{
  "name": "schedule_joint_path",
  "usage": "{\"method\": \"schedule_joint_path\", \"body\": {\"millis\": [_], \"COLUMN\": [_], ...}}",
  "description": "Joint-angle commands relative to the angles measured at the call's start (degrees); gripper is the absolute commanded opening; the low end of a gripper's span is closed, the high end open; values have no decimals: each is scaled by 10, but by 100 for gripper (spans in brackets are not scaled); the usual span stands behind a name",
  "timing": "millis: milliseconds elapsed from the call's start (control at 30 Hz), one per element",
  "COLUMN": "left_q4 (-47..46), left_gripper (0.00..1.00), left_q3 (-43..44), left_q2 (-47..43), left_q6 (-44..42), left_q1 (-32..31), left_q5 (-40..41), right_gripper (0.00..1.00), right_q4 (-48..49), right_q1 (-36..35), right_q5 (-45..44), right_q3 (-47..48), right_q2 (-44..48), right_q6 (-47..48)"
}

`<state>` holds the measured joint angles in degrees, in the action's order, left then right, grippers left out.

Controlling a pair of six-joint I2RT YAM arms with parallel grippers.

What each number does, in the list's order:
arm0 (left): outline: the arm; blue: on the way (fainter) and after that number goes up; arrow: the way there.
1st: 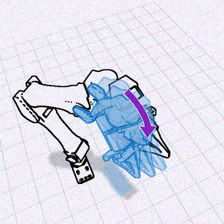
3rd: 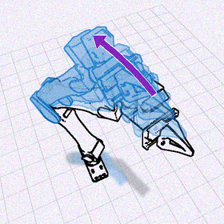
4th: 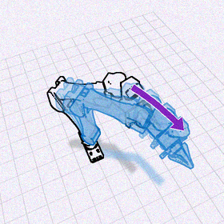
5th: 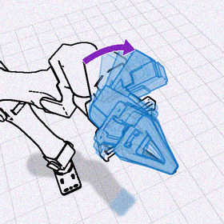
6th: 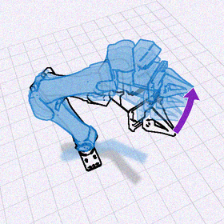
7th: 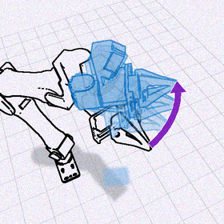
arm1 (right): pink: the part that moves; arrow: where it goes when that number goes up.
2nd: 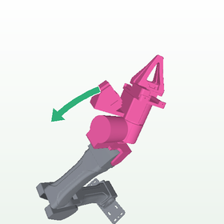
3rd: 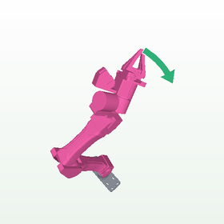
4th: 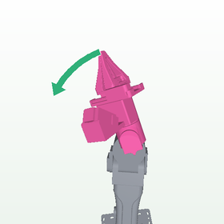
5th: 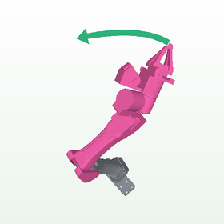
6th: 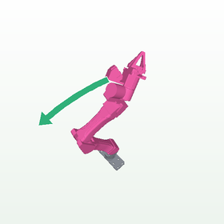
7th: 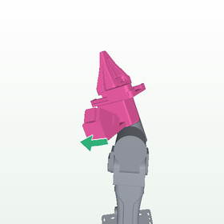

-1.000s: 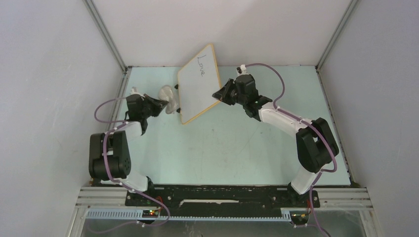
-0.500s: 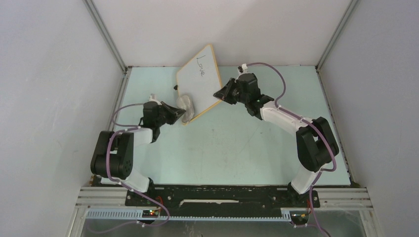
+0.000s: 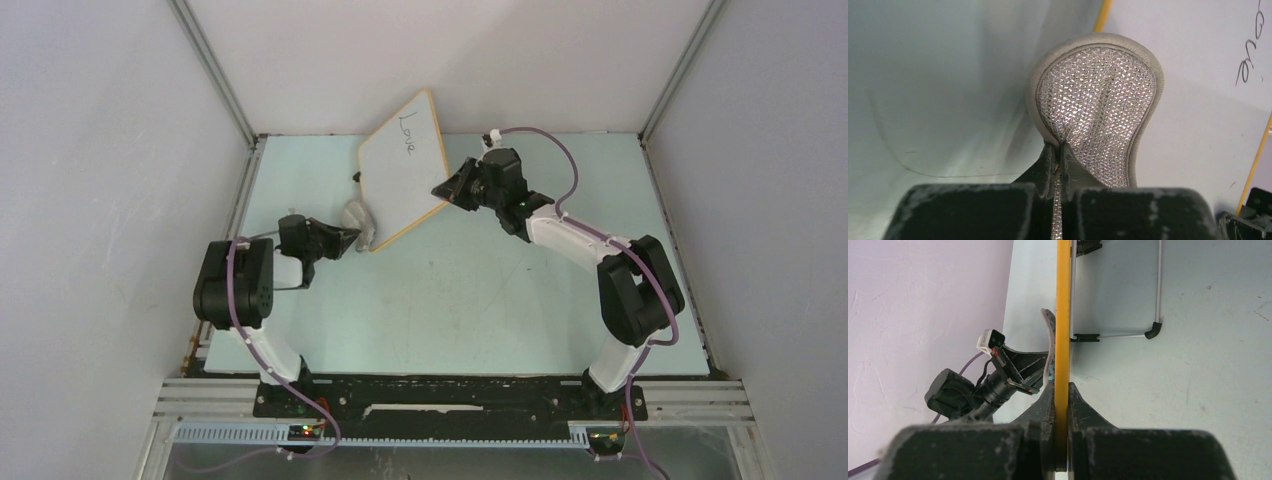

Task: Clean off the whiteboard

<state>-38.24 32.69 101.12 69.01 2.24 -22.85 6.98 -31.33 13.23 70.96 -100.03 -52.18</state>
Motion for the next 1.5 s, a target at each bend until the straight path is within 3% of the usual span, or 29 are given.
{"method": "schedule_joint_path", "body": {"millis": [0,167,367,533,867,1167,1333,1467], "left_q4": [19,16,19,205,110,121,119,144], "left_gripper": [0,0,0,0,0,0,0,0], "left_q3": [-11,16,2,83,63,87,99,164], "left_q2": [1,-22,-137,-241,-135,4,-51,-68], "left_q6": [-30,-77,-140,-284,-142,-113,-129,-111], "left_q1": [24,-16,-66,-154,-98,-43,-41,-65], "left_q5": [40,21,74,179,38,-4,4,22], "right_gripper": [0,0,0,0,0,0,0,0], "right_q4": [80,86,77,73,64,75,41,34], "right_q1": [-4,-9,-10,-12,-13,-16,-28,-47], "right_q5": [44,46,45,45,42,69,54,29], "right_q3": [9,9,9,9,9,9,9,9], "right_q2": [7,0,7,10,18,8,17,19], "right_q6": [-38,-42,-33,-25,-19,-16,15,30]}}
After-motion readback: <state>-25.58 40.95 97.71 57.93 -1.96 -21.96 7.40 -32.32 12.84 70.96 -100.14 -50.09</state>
